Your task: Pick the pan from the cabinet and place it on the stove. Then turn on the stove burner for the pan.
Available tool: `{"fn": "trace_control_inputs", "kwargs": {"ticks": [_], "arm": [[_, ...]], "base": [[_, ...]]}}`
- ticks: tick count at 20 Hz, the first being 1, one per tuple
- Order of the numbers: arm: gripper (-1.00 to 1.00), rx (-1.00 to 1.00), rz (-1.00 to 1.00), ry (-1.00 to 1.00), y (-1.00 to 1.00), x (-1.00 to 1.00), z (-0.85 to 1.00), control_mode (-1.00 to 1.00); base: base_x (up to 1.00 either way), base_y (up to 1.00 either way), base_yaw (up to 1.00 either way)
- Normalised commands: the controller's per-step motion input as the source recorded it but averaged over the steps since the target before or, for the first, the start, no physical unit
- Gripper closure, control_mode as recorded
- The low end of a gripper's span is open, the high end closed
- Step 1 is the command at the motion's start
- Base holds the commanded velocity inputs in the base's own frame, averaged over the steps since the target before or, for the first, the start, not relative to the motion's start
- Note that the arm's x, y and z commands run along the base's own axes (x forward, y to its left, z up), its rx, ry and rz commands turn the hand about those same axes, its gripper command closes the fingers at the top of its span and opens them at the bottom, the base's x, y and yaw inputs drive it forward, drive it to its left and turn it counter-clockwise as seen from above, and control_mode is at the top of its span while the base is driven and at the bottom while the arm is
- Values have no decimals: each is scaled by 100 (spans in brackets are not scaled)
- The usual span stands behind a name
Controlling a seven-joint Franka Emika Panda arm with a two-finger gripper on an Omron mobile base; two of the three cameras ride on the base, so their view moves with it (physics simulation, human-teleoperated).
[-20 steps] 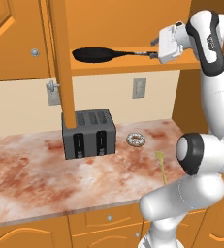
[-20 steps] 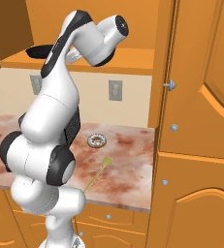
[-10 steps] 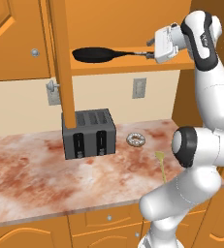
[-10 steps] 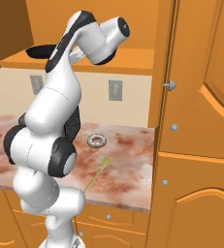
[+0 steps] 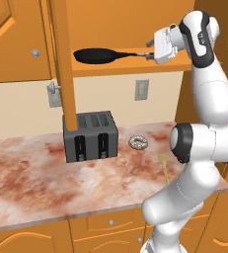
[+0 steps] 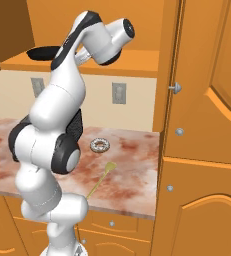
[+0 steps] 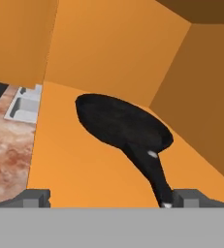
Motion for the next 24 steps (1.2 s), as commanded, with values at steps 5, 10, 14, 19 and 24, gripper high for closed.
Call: {"fn": "trace_control_inputs", "kwargs": {"ticks": [5, 10, 14, 19, 24], "arm": [[-100, 0, 0, 0, 1, 20, -1, -100], [-100, 0, 0, 0, 0, 16, -1, -100], [-100, 0, 0, 0, 0, 10, -2, -100], [-100, -1, 0, 0, 0, 14, -7, -100], [-100, -2, 0, 0, 0, 14, -10, -100]], "base": [[0, 0, 0], [0, 0, 0], [0, 0, 0], [0, 0, 0], [0, 0, 0]]}}
